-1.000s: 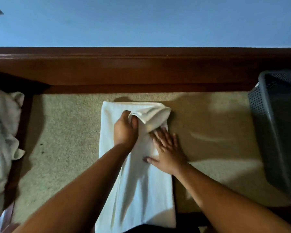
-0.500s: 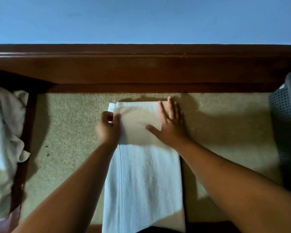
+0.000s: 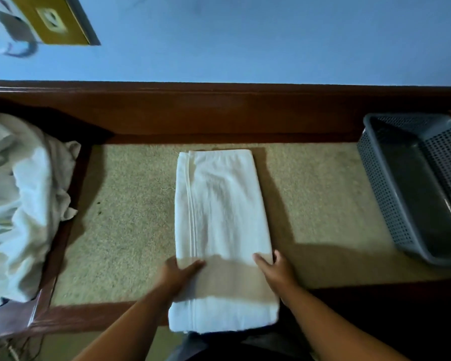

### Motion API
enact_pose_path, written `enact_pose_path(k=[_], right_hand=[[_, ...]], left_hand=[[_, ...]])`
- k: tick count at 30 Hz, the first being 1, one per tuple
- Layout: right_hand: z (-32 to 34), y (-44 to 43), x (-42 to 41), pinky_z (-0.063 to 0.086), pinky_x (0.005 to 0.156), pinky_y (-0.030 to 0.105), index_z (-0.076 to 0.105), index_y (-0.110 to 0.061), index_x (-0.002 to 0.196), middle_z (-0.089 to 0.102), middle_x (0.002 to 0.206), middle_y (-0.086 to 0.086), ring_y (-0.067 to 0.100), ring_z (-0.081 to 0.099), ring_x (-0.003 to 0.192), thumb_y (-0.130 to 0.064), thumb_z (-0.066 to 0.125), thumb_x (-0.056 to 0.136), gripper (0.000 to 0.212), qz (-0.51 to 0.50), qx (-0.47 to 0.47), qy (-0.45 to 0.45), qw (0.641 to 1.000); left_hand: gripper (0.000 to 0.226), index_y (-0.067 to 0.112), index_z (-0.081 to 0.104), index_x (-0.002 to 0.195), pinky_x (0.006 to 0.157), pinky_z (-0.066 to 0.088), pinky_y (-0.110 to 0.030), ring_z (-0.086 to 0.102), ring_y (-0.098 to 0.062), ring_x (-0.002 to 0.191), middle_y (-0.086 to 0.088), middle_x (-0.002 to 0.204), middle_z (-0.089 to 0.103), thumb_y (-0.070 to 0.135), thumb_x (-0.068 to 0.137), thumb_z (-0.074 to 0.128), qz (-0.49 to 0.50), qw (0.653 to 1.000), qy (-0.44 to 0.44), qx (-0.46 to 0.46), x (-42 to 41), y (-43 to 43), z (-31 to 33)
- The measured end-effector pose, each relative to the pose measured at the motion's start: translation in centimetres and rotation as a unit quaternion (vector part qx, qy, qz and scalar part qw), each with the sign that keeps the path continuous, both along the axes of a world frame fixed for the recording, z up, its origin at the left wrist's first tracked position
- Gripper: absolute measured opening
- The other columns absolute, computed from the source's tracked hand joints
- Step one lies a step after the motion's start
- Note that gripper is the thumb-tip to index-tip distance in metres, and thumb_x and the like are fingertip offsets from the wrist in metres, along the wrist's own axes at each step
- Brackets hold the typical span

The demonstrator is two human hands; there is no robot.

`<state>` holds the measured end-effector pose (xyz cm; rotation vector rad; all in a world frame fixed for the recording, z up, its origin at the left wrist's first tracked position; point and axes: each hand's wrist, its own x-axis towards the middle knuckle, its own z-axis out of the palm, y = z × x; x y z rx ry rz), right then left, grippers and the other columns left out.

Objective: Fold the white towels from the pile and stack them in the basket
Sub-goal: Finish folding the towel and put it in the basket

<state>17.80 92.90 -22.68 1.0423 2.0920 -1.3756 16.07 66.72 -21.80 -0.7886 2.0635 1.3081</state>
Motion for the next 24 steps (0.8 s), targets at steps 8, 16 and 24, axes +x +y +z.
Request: enact_pose_path(k=[8,16,24], right_hand=[[1.1,-0.8,10.4,0.053,0.075,0.036,0.066,-0.01,0.09,0.074,0.087,0.007,0.028,0.072,0.088,-0.02,0.081,0.083,0.02,-0.066,0.018,0.072,0.995],[0.1,-2.5,17.9,0.059,0.077,0.037,0.066,-0.016,0.091,0.073,0.087,0.002,0.019,0.07,0.079,-0.019,0.088,0.074,0.027,-0.064,-0.063,-0.046,0.995],[-2.1,-3.0,26.9,0.059,0.075,0.033,0.073,-0.002,0.11,0.078,0.092,0.006,0.021,0.075,0.085,-0.024,0.079,0.084,0.034,-0.011,-0.088,-0.108,0.99]], left_hand=[[0.077,0.008,0.075,0.098,0.081,0.062,-0.047,0.076,-0.025,0.083,-0.007,0.089,0.079,0.052,0.038,0.097,-0.028,0.992,-0.051,0.111,8.8,-3.0,0.6],[0.081,0.006,0.077,0.1,0.083,0.062,-0.045,0.076,-0.023,0.084,-0.006,0.089,0.079,0.047,0.033,0.099,-0.023,0.984,-0.127,0.125,17.7,-3.3,-1.9],[0.032,0.001,0.071,0.097,0.076,0.062,-0.049,0.074,-0.035,0.082,-0.017,0.087,0.076,0.023,0.078,0.085,0.068,0.988,-0.087,0.112,22.5,-3.2,-2.9]])
